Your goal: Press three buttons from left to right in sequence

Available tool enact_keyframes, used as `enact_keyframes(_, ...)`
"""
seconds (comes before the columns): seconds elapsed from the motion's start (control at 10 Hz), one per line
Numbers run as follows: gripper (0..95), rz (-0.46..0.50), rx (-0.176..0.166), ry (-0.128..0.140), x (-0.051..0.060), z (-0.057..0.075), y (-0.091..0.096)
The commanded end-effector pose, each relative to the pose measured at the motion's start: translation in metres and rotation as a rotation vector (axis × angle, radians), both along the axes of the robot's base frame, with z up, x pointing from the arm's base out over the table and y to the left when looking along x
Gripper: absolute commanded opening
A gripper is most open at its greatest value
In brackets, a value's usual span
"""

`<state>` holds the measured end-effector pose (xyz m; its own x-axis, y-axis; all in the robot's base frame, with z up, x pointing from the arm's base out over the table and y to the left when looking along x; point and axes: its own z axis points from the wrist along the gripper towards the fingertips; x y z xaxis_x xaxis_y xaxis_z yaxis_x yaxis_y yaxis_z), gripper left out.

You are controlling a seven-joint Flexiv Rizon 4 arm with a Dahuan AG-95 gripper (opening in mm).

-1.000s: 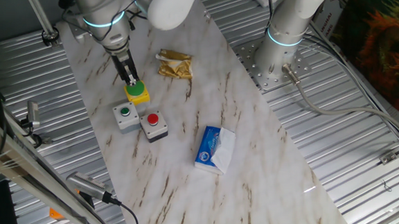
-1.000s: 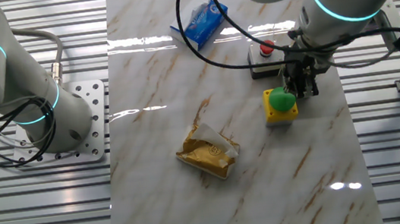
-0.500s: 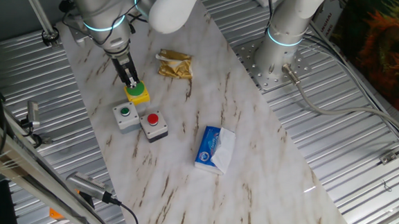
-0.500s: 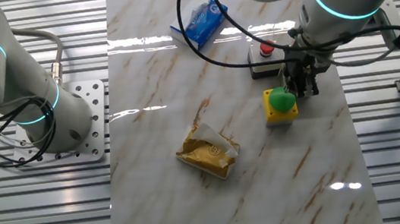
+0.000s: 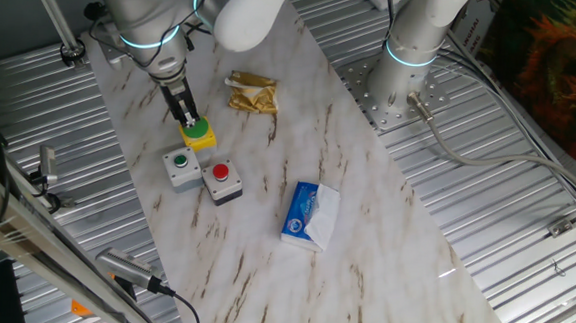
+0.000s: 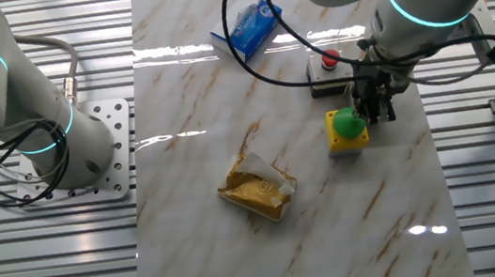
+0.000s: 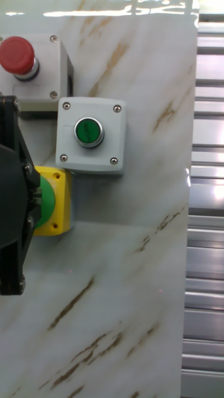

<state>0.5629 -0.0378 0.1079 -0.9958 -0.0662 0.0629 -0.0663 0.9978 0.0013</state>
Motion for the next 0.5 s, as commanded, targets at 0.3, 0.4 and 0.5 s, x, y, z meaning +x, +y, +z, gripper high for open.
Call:
enact_keyframes(0.3,0.0,0.002,0.003,0.004,-0.0017,0.001,-0.0009)
enact_keyframes(0.4,0.0,0.002,0.003,0.004,-0.003,0.0016,-0.0008)
enact_keyframes(0.5,0.0,0.002,0.005,0.004,-0.0038,0.0016,-0.0009)
